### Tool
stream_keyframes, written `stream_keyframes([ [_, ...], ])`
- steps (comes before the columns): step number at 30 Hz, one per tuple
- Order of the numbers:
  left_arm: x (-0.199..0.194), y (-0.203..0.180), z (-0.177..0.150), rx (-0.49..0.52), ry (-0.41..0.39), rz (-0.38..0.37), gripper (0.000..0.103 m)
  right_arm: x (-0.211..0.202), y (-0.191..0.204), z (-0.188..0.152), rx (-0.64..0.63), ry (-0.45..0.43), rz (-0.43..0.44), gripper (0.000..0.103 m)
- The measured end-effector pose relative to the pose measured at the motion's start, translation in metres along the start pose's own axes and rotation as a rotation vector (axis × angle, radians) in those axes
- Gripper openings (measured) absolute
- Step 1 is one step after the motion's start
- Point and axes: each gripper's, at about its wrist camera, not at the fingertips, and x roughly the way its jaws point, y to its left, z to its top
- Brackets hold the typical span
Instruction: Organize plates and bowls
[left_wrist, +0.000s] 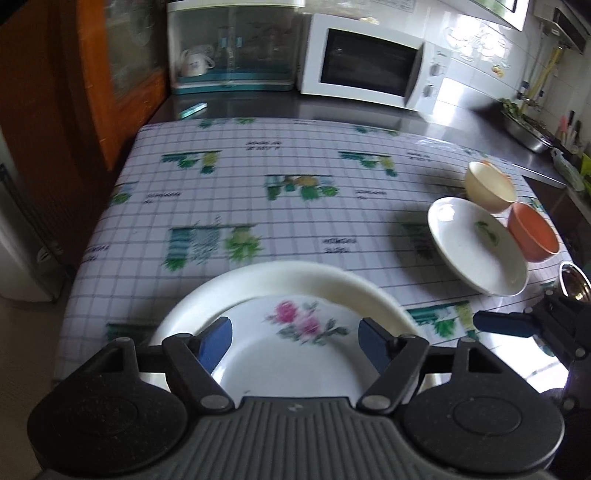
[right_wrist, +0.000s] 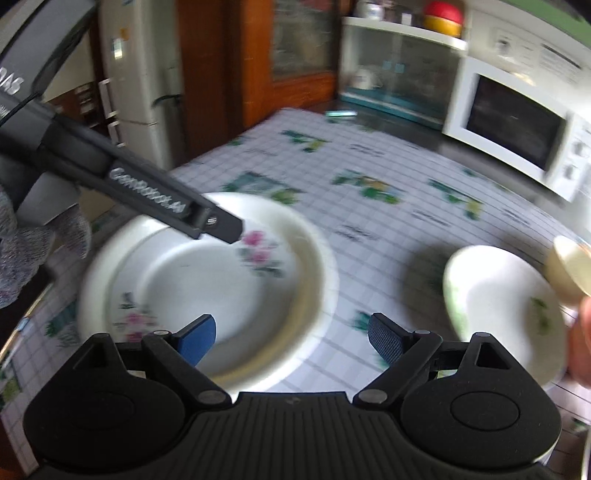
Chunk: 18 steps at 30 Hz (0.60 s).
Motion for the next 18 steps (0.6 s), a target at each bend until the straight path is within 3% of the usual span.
stream_keyframes([
  [9, 0.03, -0.061, 0.035, 0.089, -0.008, -0.071, 0.074, -0.007, -0.097, -0.012, 0.194, -0.003, -0.189, 0.103],
  [18, 0.07, -0.11, 0.067, 0.161, -0.002, -0.108, 0.063, 0.001, -0.172, -0.03, 0.391, 0.015, -0.297, 0.103],
])
